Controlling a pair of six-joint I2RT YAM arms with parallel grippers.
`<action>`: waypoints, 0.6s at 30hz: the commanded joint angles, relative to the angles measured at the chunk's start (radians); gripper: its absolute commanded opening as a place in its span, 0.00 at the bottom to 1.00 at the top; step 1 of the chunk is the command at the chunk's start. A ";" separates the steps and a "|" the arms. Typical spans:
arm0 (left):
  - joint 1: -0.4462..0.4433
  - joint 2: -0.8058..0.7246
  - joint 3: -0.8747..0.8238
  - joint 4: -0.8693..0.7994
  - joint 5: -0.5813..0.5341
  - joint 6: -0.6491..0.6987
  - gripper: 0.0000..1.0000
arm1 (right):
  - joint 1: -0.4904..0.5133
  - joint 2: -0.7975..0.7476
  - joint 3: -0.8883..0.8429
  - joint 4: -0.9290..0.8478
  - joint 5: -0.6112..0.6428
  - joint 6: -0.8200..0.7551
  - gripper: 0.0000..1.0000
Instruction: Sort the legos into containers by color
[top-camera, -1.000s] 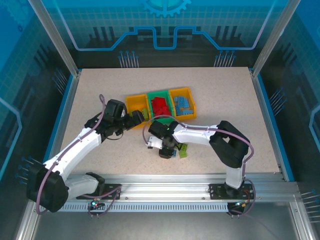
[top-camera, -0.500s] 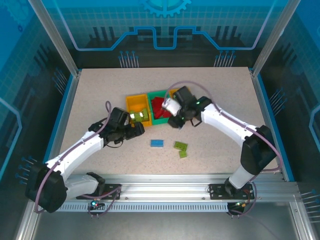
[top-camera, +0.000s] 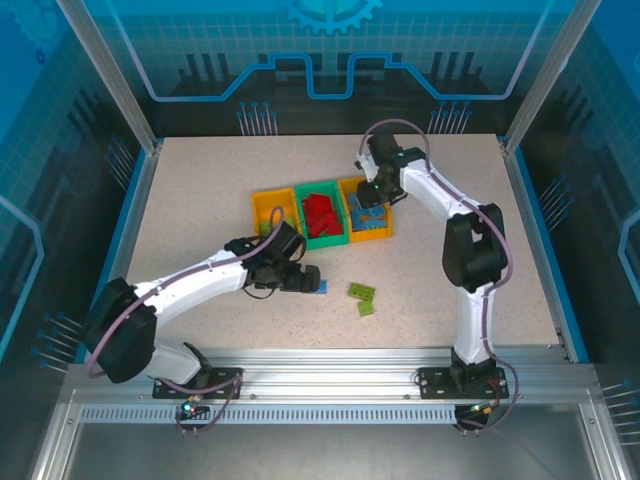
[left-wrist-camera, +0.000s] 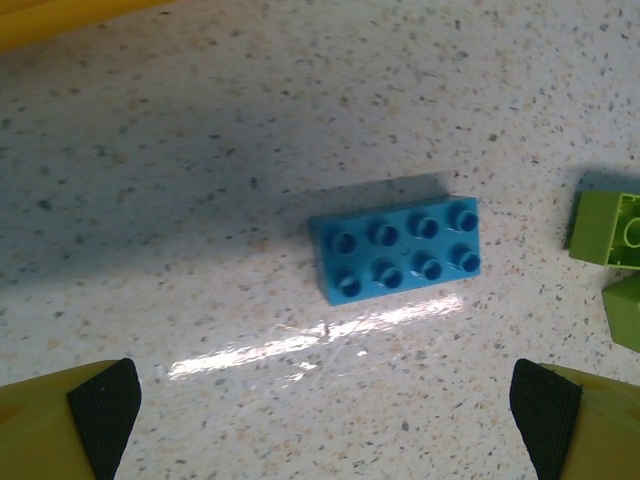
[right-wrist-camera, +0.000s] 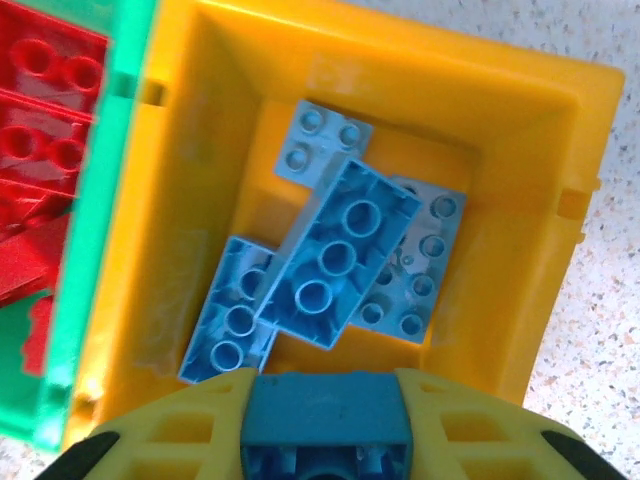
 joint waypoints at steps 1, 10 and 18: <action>-0.034 0.047 0.053 -0.034 -0.033 -0.033 0.99 | -0.011 0.060 0.109 -0.080 0.044 0.053 0.29; -0.119 0.263 0.211 -0.147 -0.079 -0.158 0.99 | -0.018 0.174 0.280 -0.173 0.042 0.072 0.44; -0.129 0.369 0.272 -0.166 -0.080 -0.196 0.99 | -0.022 0.052 0.188 -0.147 0.027 0.110 0.87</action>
